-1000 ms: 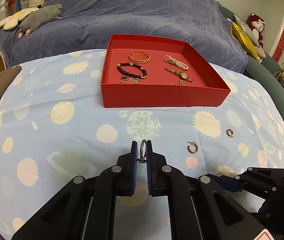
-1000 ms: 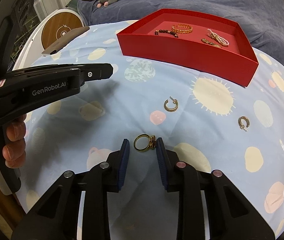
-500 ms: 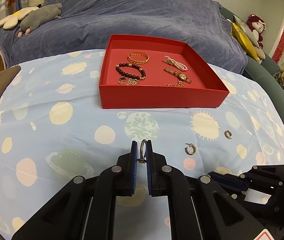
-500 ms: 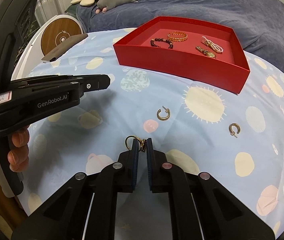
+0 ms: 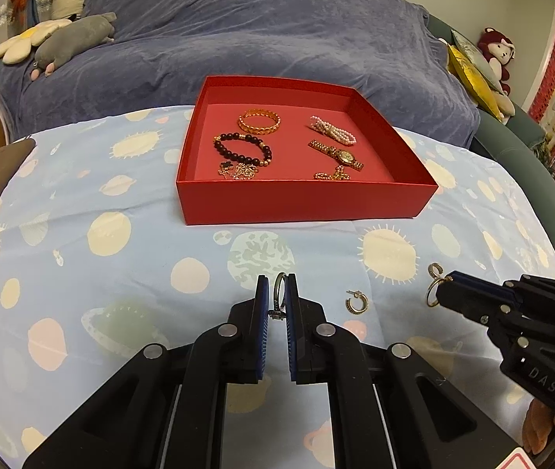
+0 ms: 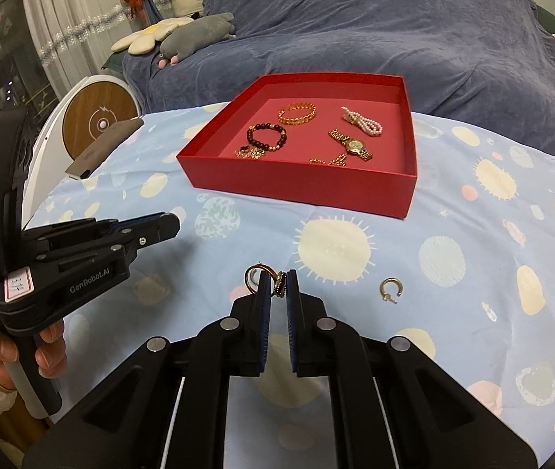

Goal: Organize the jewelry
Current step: 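Carry both rings into the red box and open both tools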

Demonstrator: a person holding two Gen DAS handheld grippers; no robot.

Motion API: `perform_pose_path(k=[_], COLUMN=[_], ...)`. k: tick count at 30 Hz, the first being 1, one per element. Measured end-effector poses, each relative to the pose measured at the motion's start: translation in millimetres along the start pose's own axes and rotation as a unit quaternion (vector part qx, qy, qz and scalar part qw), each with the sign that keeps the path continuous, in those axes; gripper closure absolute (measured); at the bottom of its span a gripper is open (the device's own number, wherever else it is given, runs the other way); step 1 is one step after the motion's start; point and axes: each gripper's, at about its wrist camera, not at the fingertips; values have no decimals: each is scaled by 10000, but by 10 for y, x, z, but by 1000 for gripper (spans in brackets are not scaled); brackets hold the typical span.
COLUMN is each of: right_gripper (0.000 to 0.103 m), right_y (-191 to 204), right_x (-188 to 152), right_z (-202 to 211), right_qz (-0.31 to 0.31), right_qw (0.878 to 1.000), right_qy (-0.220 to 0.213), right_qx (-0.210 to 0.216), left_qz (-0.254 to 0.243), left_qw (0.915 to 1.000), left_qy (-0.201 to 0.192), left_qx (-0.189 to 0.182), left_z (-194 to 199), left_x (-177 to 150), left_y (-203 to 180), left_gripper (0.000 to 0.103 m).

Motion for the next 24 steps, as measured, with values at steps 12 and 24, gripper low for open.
perform_pose_path(k=[12, 24], right_gripper=[96, 96], right_y=[-404, -612], right_x=[398, 570], right_z=[173, 318], right_qz=[-523, -750], right_qw=[9978, 9952], right_qy=[-395, -629], right_qx=[-95, -94], left_qz=[-55, 42], left_qw=[9994, 9969], left_qy=[-342, -764], left_qx=[54, 159], left_z=[142, 408], left_x=[260, 513], left_y=[-27, 102], left_gripper=[97, 97])
Point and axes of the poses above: each gripper's, at about its wrist camera, not at the fingertips, and z roughly against the way its jaws point, y to its left, x to its top, and after that the axes turned 9 degrees about -x, right-handed
